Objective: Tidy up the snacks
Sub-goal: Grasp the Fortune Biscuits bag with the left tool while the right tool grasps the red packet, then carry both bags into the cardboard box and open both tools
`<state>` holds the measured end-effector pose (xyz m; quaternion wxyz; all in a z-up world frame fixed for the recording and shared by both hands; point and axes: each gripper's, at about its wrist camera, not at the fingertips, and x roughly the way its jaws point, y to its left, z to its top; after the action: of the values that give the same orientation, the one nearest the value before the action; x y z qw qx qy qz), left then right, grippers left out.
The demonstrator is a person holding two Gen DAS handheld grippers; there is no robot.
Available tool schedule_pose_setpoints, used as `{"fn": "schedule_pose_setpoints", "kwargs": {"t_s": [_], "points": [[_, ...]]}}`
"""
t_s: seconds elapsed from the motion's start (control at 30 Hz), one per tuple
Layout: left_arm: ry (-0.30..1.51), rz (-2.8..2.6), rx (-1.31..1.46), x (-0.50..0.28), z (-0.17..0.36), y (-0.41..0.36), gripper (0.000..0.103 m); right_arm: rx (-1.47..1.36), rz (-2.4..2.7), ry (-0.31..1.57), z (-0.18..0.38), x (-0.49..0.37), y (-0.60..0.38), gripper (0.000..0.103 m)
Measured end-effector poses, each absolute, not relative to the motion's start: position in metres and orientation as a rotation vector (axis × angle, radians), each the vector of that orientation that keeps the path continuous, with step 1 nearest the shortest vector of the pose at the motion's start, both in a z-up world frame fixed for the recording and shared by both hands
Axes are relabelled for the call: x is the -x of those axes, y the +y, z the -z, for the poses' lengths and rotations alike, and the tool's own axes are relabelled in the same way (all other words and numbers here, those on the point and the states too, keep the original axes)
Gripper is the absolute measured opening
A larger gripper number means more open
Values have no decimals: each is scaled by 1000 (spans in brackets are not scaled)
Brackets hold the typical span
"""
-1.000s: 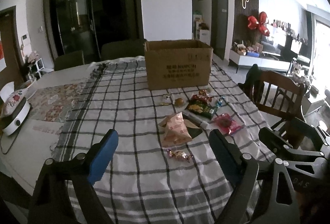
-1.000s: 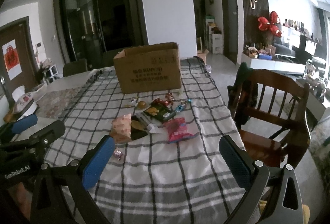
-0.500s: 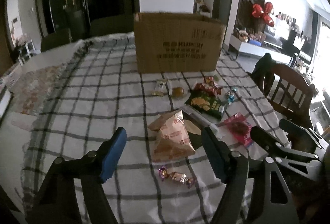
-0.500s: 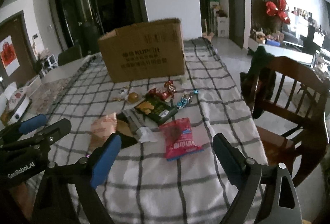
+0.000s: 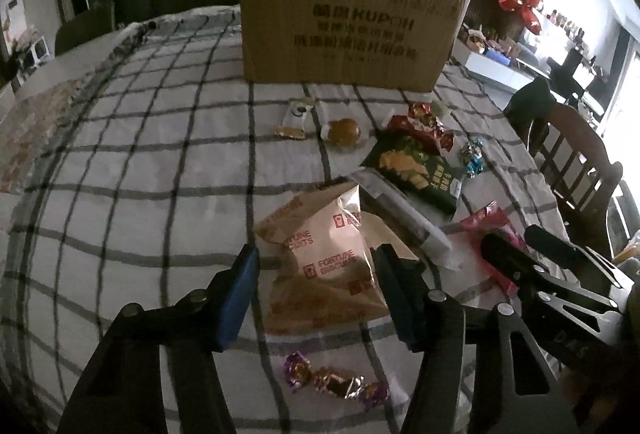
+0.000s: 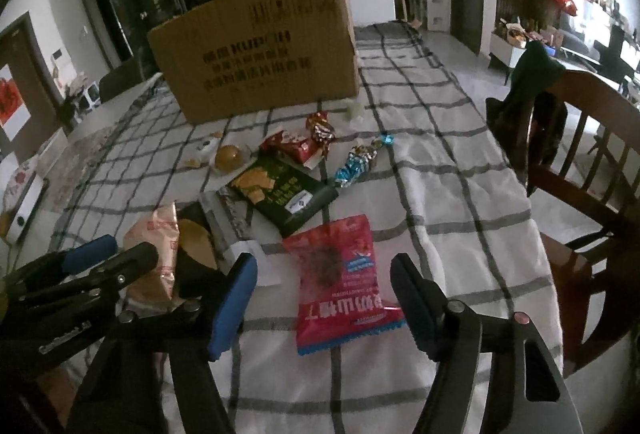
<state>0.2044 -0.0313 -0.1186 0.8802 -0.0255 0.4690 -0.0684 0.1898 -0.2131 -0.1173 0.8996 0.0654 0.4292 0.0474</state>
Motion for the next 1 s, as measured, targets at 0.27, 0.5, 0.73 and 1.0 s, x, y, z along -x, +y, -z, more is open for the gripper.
{"fn": "schedule_pose_setpoints", "kwargs": {"t_s": [0.27,0.5,0.73,1.0], "points": [[1001,159,70,-214,128,-31,51,-129,-95,924,128,-199,-212,57],[991,177,51,-213,127,-32,45,-92,-90,926,130,-200,-208,40],[947,176,18,-204,114,-32,45,-74,-83,891,120,-194,-207,36],[853,190,-13,-197,72,-30,45,-95,-128,816,86,-186,-203,35]]}}
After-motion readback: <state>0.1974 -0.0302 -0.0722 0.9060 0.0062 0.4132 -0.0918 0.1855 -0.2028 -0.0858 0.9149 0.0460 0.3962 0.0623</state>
